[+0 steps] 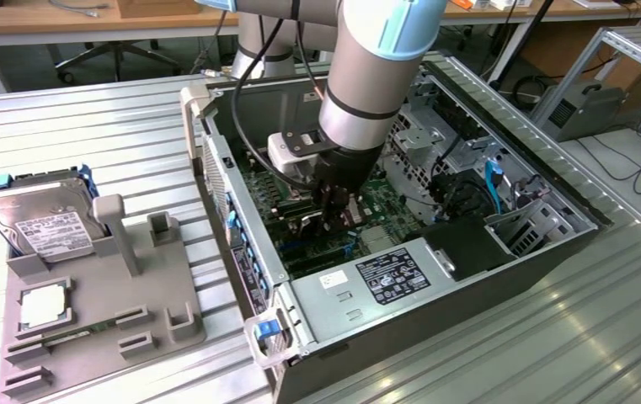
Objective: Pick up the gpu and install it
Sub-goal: 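Insert the gpu into the slot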
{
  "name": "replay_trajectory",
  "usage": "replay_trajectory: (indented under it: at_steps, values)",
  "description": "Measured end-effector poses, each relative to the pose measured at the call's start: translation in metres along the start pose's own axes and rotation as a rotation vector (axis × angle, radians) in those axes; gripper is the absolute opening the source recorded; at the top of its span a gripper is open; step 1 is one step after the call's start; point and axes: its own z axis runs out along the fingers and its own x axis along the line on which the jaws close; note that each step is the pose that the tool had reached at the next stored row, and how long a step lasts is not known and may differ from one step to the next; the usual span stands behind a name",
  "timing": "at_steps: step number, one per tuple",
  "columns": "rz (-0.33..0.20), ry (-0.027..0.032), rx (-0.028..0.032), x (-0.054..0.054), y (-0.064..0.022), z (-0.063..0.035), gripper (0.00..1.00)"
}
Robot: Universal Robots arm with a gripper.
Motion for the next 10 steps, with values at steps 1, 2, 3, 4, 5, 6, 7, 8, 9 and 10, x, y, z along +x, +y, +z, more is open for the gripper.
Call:
replay_trajectory:
  at_steps: [1,2,3,4,5,6,7,8,9,10]
  values:
    - [0.0,0.0001,0.0,0.0,0.0,0.0,0.35]
    - [0.0,0.0001,-0.0001,0.0,0.0,0.0,0.35]
    - [0.0,0.0001,-0.0001,0.0,0.0,0.0,0.35]
    - [0.0,0.0002,-0.0001,0.0,0.0,-0.0001,0.35]
    - [0.0,0.0002,-0.0001,0.0,0.0,-0.0001,0.35]
    - [0.0,0.0,0.0,0.0,0.0,-0.0001,0.35]
    - [0.0,0.0,0.0,-0.0001,0.0,-0.0001,0.35]
    - [0.0,0.0001,-0.0001,-0.0001,0.0,-0.0002,0.35]
    - [0.0,0.0,0.0,-0.0001,0.0,-0.0003,0.35]
    - [0.0,0.0004,-0.0002,-0.0004,0.0,-0.0008,0.35]
